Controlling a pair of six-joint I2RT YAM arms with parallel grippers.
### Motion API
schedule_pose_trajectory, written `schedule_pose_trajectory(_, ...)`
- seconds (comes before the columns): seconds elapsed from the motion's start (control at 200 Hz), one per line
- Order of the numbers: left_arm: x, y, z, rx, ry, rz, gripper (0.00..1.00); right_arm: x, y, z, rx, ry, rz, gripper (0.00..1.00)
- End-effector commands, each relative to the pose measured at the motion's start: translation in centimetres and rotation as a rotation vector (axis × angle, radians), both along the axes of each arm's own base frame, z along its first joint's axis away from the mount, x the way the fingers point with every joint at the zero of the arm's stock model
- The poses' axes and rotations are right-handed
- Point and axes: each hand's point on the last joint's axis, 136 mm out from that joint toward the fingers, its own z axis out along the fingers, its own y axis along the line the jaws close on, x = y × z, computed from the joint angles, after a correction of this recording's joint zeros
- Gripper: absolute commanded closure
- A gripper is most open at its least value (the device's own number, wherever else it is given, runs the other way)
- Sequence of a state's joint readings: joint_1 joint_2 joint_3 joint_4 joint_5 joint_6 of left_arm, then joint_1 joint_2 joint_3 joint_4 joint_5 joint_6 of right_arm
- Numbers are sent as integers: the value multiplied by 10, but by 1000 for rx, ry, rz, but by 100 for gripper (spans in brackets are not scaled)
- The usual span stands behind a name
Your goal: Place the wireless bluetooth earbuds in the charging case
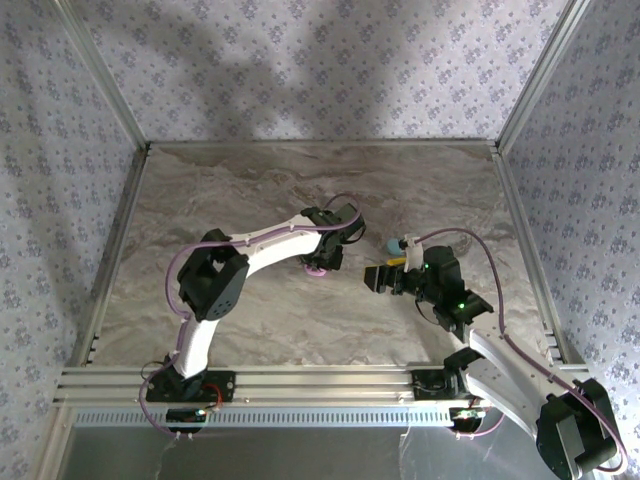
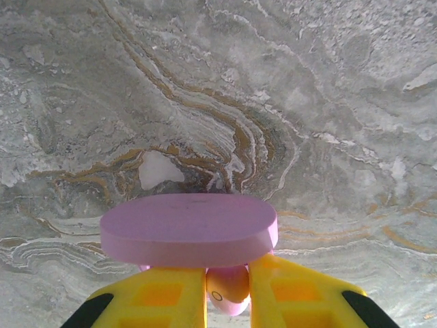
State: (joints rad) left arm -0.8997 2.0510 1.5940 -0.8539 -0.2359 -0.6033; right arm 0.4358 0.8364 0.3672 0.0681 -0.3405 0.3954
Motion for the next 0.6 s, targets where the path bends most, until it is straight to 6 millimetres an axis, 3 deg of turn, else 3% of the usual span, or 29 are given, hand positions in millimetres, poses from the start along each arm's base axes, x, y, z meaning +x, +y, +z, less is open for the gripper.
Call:
schedule_pose_trajectory(0.0,2,-2,3,22,-20,2,79,-3,-1,-3,1,20,4,12)
schedule_pose_trajectory(0.595,0,0,-8,32,-2,7,79,-3,-1,-4,2,21,3,12)
